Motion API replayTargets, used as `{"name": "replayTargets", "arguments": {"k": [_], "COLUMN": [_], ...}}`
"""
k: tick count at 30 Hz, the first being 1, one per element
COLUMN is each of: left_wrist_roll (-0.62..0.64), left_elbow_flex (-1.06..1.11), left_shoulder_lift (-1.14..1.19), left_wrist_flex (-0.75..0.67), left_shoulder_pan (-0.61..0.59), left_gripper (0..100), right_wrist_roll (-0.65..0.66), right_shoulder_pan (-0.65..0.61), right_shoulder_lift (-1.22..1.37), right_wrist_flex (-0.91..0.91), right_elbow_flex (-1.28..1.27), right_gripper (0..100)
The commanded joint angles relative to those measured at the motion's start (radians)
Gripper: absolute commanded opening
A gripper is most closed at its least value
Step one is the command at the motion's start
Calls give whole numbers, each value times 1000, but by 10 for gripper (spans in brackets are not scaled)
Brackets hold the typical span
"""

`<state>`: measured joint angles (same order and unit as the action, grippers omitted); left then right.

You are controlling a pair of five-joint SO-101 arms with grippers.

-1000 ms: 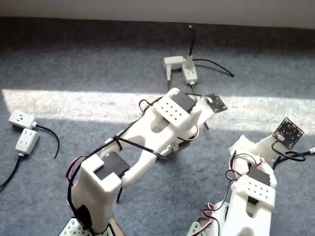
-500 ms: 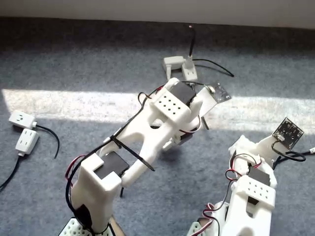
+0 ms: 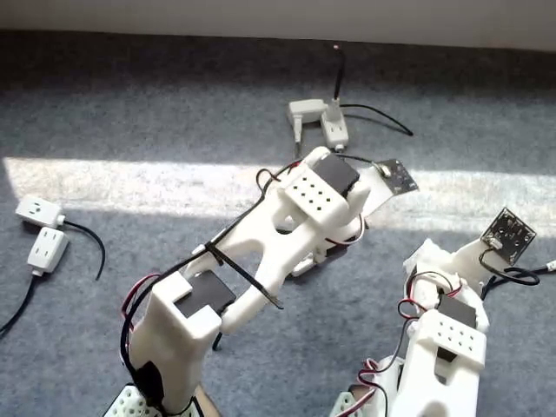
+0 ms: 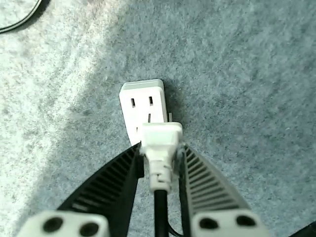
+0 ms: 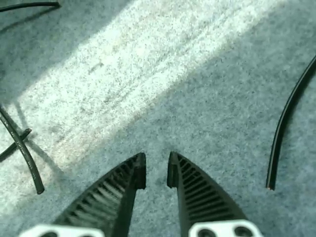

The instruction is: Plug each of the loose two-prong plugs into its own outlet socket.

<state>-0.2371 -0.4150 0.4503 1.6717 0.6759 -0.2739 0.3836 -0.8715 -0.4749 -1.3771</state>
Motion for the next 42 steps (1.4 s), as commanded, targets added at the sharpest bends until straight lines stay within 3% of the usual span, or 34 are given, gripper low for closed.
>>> {"name": "replayTargets", "arguments": {"k": [1,42], "left_wrist_roll": [9,8], "left_elbow_flex": [-45,-81], "left_shoulder_lift": [2,71], "left_wrist_flex": [2,-28], "left_shoulder_pan": [-4,-58], "left_gripper": [6,6], "right_wrist_roll": [-9,-9], "right_shoulder_pan": [2,2], "right_shoulder_lift": [-21,-21], "right_wrist_flex": [16,18], "right_elbow_flex": [5,5], "right_gripper": [90,90]}}
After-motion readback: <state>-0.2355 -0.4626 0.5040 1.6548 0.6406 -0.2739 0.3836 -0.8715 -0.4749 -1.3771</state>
